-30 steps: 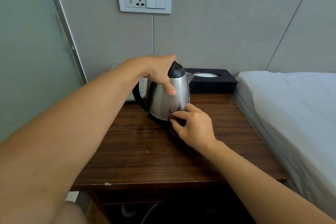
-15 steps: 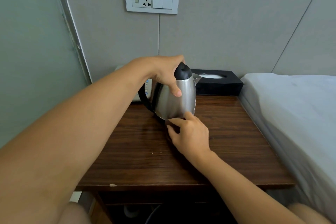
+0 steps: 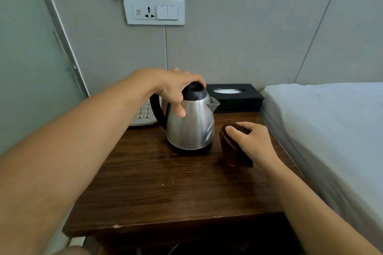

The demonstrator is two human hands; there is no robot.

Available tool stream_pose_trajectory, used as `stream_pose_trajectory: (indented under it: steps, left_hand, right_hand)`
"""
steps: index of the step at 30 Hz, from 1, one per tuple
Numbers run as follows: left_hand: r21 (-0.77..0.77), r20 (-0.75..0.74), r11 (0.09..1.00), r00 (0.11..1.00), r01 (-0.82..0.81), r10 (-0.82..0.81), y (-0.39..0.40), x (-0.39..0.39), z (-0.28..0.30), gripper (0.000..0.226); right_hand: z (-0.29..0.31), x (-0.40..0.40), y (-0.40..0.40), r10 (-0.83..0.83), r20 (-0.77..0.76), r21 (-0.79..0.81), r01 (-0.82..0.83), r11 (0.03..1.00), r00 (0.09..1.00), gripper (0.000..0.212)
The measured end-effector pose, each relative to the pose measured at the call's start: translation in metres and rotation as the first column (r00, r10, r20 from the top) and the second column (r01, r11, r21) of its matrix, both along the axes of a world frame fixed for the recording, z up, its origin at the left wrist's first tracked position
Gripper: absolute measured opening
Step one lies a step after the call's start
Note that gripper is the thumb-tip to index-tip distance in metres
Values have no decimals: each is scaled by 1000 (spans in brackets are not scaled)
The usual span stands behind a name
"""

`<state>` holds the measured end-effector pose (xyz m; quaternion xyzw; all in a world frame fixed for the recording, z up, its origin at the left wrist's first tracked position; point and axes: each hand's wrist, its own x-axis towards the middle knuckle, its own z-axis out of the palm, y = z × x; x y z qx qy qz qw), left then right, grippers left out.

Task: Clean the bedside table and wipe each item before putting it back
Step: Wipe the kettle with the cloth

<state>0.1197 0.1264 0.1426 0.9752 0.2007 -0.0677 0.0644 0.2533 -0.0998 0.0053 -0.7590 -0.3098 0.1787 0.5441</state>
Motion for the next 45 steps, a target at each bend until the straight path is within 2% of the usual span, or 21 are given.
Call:
stream_pose_trajectory:
  steps: [2,5,7,9,12,14,17,22,24,26,28,30,34,38,42,45]
  left_hand:
    - [65,-60,998,998,-1,5,-7,5,4,104]
    - [-49,-45,998,999,-29,27,-18,13,0,103]
    - [-115,7,993,1000,-17,18,-18,12,-3,99]
    - [-173,63,985,998,10,1,-13,6,-6,93]
    - [-246,100,969,995,32,-8,-7,-2,-7,91]
    - [-272,109,962,994,30,0,-7,-3,-8,92]
    - [-260,124,965,992,14,19,-9,-2,-10,96]
    - [-193,125,981,991,-25,50,-12,-5,-11,98]
    - [-187,124,982,991,-34,58,-15,-6,-10,99]
    - [-186,125,982,990,-39,63,-17,-6,-10,99]
    - [-180,130,983,989,-46,70,-18,-6,-11,99]
    - [-176,138,983,988,-49,74,-18,-7,-12,99]
    - [-183,144,981,986,-58,85,-18,-7,-12,99]
    - [-190,154,980,984,-63,93,-20,-9,-12,99]
    - [-194,167,978,980,-74,107,-21,-9,-9,93]
    - [-197,163,978,981,-73,106,-21,-9,-9,97]
  right_hand:
    - [0,-1,0,-8,-123,48,14,999,992,9]
    - [1,-10,4,-21,-216,129,49,990,976,14]
    - [2,-16,9,18,-192,224,26,974,981,5]
    - [-1,-23,14,105,-63,286,-83,955,992,27]
    - [-20,-30,23,117,253,198,-170,965,960,60]
    - [-30,-35,28,98,329,179,-163,970,939,67]
    - [-34,-39,35,68,379,145,-132,981,923,67]
    - [-38,-53,30,158,356,25,-179,984,921,70]
    - [-36,-53,25,138,360,-16,-142,990,923,59]
    - [-30,-53,23,62,405,23,-78,997,912,44]
    - [-25,-56,23,0,479,130,-70,989,878,42]
    - [-25,-63,25,26,556,151,-132,980,831,48]
    - [-41,-71,17,165,676,-50,-179,983,718,51]
    - [-40,-68,11,164,589,-116,-118,986,791,37]
    - [-25,-54,16,30,573,34,-60,998,819,37]
    - [-34,-51,13,79,566,34,-119,992,821,41]
